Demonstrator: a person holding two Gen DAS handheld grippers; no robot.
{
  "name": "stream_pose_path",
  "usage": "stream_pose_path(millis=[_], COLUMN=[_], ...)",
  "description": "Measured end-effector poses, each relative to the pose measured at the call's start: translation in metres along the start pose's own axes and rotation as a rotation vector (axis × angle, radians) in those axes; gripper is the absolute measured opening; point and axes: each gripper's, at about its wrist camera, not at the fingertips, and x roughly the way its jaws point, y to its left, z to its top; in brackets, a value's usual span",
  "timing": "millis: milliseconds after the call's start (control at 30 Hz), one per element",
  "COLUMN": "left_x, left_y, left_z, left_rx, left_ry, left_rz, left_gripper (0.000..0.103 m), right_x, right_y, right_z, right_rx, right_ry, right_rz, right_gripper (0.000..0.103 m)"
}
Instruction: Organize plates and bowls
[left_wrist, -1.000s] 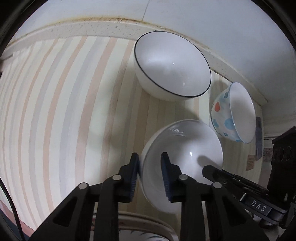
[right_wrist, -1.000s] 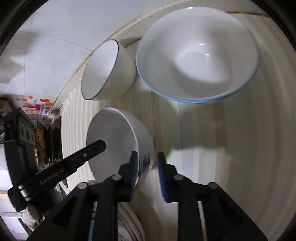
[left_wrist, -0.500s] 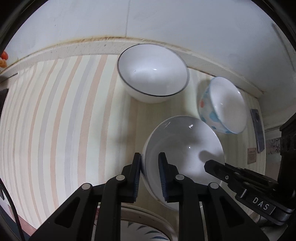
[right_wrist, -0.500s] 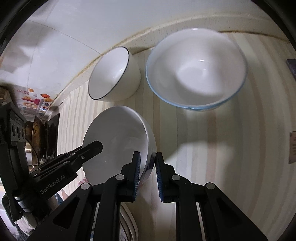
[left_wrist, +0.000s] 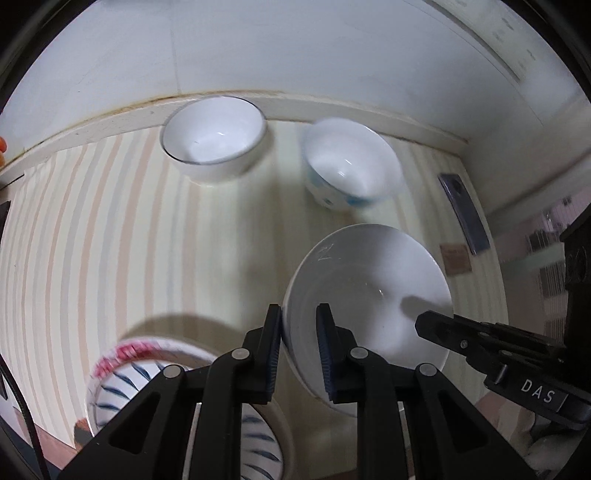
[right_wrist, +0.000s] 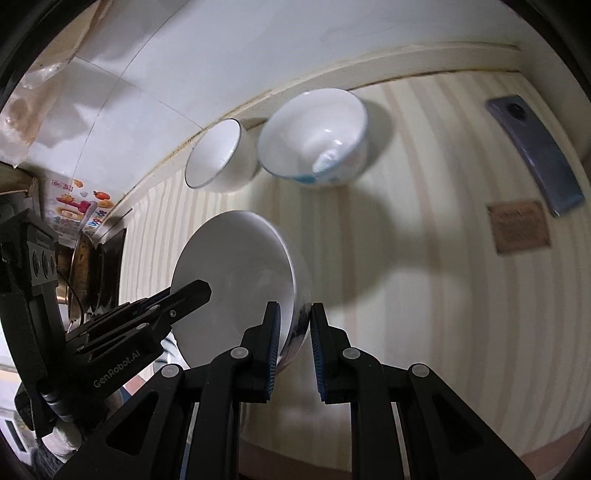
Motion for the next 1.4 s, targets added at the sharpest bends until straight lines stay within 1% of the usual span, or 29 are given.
stream_pose_path(millis=[167, 367, 533, 567, 667, 1100, 1200, 1300, 1400], left_x=[0.007, 0.025, 0.042, 0.043, 0.042, 0.045, 0.045, 0.040, 0.025], left_y=[-0.015, -0.029, -0.032, -0.033, -0.036, -0.041, -0.041, -0.040, -0.039], left_z=[-0.023, -0.048, -0.062, -0.063, -0.064, -0.061, -0.060, -0.059, -0.055], left_rx=[0.023, 0.072, 0.093, 0.095, 0.113, 0.115, 0.111, 0.114, 0.104], left_ry=[0.034, 0.078, 0.126, 0.125, 0.119, 0.128, 0.138, 0.138, 0.122], left_rz=[-0.016, 0.007, 0.031, 0.033, 0.045, 0.060, 0.054, 0.061, 0.051], left_gripper=[0.017, 0.017, 0.017, 0.017, 0.017, 0.017, 0.017, 0.017, 0.017], right_x=[-0.010, -0.003, 0.008, 0.010, 0.012, 0.017, 0.020, 0.022, 0.016], right_y=[-0.024, -0.045, -0.056, -0.057, -0.058, -0.061, -0.064, -0.067, -0.069], right_z=[-0.027, -0.049, -0.062, -0.063, -0.064, -0.059, -0.058, -0.054, -0.048], right_rx=[0.037, 0.065, 0.080, 0.081, 0.086, 0.085, 0.096, 0.108, 0.108], right_ry=[0.008, 0.031, 0.055, 0.059, 0.064, 0.092, 0.108, 0.128, 0.133], right_rz=[-0.005, -0.016, -0.027, -0.030, -0.027, -0.032, -0.028, -0.013, -0.005], right_gripper=[0.018, 0.018, 0.018, 0.018, 0.018, 0.018, 0.021, 0.021, 0.021])
